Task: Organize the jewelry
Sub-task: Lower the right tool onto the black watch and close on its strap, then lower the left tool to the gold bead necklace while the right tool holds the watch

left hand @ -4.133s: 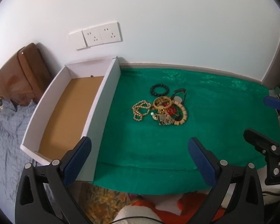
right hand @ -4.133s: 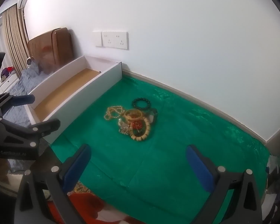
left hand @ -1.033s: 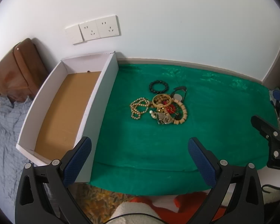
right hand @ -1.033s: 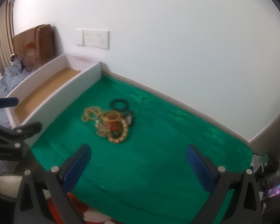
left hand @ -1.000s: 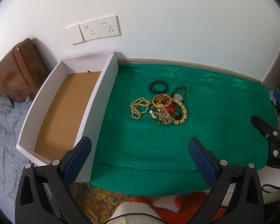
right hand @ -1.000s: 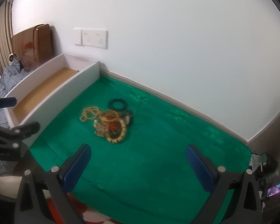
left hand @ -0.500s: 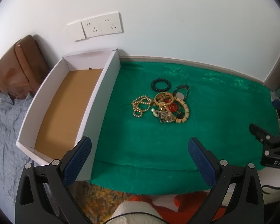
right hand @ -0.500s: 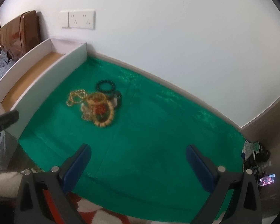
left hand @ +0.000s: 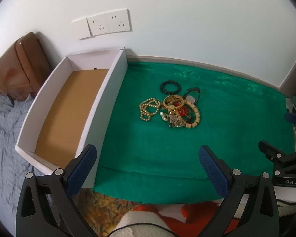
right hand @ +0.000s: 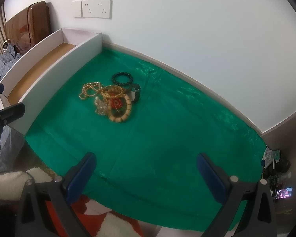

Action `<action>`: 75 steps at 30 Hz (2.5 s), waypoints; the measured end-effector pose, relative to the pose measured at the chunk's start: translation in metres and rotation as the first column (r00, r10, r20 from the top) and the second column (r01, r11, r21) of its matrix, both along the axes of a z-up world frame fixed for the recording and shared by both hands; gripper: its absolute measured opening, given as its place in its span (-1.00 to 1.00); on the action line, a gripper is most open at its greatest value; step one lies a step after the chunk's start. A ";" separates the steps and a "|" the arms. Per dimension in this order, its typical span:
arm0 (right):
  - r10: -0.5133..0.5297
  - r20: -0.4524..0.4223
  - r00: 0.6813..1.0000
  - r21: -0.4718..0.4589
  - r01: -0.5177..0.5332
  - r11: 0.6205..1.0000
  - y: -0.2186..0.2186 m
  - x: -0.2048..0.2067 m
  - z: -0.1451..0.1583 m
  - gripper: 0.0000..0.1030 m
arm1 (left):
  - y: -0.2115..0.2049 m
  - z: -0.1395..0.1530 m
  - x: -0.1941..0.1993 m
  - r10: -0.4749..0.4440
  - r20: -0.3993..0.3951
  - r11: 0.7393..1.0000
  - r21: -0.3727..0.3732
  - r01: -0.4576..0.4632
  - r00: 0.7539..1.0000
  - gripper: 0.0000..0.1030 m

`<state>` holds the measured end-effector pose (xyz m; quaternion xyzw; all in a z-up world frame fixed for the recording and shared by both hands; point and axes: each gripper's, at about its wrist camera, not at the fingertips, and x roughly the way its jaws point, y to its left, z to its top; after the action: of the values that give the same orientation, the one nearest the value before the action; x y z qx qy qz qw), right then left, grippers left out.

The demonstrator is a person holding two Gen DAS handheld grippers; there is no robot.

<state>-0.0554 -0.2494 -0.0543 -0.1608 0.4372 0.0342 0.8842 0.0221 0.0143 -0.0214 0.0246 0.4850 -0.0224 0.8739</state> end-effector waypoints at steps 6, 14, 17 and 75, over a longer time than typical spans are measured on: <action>0.016 0.021 1.000 0.017 -0.016 1.000 -0.002 0.009 0.003 1.00 | 0.006 -0.009 0.007 0.006 -0.035 1.000 -0.026 -0.007 0.999 0.99; 0.058 0.022 0.998 0.004 -0.058 0.998 0.007 0.027 0.002 1.00 | 0.022 -0.024 0.017 0.033 -0.060 0.999 0.001 -0.033 0.998 0.99; 0.083 0.049 0.995 0.041 -0.085 0.996 0.003 0.039 0.004 1.00 | 0.034 -0.028 0.026 0.045 -0.059 0.999 -0.010 -0.046 0.997 0.99; -0.001 0.005 1.000 0.429 -0.001 0.903 -0.060 0.107 -0.059 -0.62 | -0.010 -0.118 0.071 -0.199 -0.200 0.979 -0.075 0.188 0.959 0.99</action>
<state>0.0512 -0.3091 -0.1137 0.0376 0.4166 0.1290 0.8991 0.0929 0.0040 -0.1392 0.0452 0.5676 -0.1235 0.8128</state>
